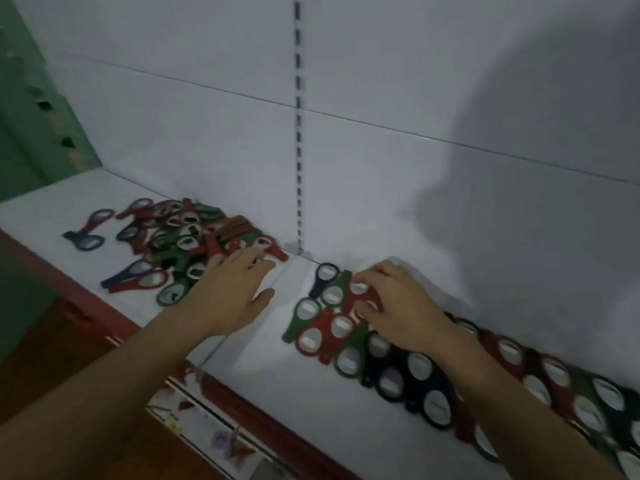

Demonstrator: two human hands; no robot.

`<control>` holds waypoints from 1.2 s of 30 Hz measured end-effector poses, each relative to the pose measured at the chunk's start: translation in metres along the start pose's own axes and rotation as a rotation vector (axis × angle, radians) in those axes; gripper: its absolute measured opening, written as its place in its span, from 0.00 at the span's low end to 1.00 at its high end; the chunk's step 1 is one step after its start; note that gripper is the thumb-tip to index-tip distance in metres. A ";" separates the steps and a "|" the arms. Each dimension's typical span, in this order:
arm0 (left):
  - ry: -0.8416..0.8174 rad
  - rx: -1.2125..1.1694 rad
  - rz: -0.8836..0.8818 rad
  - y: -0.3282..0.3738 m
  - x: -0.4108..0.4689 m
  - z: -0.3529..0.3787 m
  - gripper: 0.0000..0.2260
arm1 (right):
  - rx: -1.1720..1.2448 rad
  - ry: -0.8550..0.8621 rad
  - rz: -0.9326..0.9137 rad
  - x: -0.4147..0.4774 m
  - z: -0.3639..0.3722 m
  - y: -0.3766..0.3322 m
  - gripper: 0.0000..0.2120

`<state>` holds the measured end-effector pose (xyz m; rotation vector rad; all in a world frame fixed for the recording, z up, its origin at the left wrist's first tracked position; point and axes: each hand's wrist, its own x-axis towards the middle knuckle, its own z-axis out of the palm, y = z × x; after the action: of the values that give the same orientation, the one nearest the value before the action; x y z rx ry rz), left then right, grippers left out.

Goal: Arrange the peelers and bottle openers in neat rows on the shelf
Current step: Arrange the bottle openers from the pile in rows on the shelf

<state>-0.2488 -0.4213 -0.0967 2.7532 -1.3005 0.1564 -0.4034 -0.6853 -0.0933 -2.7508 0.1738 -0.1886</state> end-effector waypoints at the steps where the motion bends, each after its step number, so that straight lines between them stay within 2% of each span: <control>1: 0.010 -0.001 -0.041 -0.026 -0.008 -0.002 0.23 | 0.011 -0.010 -0.039 0.020 0.008 -0.016 0.19; 6: 0.002 0.041 -0.201 -0.155 -0.033 -0.007 0.25 | 0.028 -0.038 -0.166 0.116 0.059 -0.100 0.19; 13: -0.065 0.008 -0.297 -0.306 -0.021 -0.006 0.28 | 0.010 0.019 -0.174 0.233 0.125 -0.217 0.17; 16: -0.210 -0.023 -0.411 -0.362 -0.011 -0.009 0.35 | 0.007 -0.034 -0.152 0.266 0.138 -0.245 0.19; 18: -0.379 -0.016 -0.411 -0.398 -0.005 -0.012 0.42 | 0.006 -0.090 -0.139 0.282 0.144 -0.256 0.23; 20: -0.474 -0.046 -0.408 -0.425 -0.001 -0.014 0.46 | -0.013 -0.100 -0.122 0.298 0.151 -0.262 0.23; 22: -0.491 -0.097 -0.387 -0.440 0.000 -0.011 0.48 | -0.034 -0.107 -0.097 0.312 0.157 -0.267 0.24; 24: -0.422 -0.150 -0.323 -0.443 0.002 -0.005 0.45 | -0.057 -0.129 -0.101 0.324 0.163 -0.276 0.26; 26: -0.328 -0.260 -0.298 -0.444 0.007 -0.001 0.42 | -0.100 -0.124 -0.150 0.335 0.170 -0.286 0.27; 28: -0.294 -0.335 -0.310 -0.442 0.013 0.000 0.45 | -0.132 -0.118 -0.229 0.351 0.177 -0.295 0.29; 30: -0.292 -0.400 -0.317 -0.440 0.019 0.002 0.49 | -0.107 -0.211 -0.252 0.372 0.180 -0.303 0.33; 32: -0.296 -0.480 -0.333 -0.434 0.023 0.003 0.49 | -0.128 -0.365 -0.214 0.395 0.183 -0.309 0.41; 34: -0.306 -0.480 -0.326 -0.429 0.027 0.006 0.42 | -0.259 -0.492 -0.177 0.416 0.184 -0.313 0.48; 36: -0.289 -0.413 -0.292 -0.427 0.027 0.006 0.31 | -0.324 -0.544 -0.189 0.430 0.183 -0.312 0.47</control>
<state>0.0984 -0.1724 -0.1158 2.6161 -0.8373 -0.4893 0.0779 -0.3946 -0.0976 -3.0118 -0.2220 0.5852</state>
